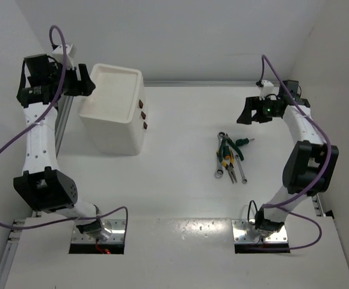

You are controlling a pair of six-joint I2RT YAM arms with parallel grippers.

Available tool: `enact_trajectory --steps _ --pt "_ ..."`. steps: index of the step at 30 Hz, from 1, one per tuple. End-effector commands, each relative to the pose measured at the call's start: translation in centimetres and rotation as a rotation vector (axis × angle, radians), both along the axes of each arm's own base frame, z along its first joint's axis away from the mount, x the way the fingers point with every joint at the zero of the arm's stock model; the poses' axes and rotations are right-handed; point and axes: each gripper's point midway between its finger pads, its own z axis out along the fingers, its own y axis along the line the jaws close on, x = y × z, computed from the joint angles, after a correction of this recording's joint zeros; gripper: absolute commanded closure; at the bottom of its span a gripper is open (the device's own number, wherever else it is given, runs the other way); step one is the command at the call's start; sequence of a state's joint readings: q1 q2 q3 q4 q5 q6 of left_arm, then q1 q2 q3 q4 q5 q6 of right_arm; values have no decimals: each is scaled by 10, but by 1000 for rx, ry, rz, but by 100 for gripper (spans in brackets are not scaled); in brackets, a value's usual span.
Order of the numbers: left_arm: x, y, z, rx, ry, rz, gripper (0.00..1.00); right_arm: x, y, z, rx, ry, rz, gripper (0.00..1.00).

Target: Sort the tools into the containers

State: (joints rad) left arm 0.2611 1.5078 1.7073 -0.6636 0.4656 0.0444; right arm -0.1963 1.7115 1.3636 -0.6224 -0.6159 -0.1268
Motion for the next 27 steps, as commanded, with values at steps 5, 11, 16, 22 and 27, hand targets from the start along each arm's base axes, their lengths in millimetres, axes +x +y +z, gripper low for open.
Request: enact_trajectory --steps 5,11,16,22,27 --pt "17 14 -29 103 67 88 29 13 10 21 41 -75 37 16" --pt "29 6 -53 148 115 63 35 16 18 26 63 -99 65 17" --pt "35 6 -66 155 148 68 46 19 43 36 126 -156 147 21" --pt "34 6 -79 152 176 65 72 34 104 69 169 -335 286 24" --pt "35 6 -87 149 196 63 100 54 178 89 203 -497 438 29"
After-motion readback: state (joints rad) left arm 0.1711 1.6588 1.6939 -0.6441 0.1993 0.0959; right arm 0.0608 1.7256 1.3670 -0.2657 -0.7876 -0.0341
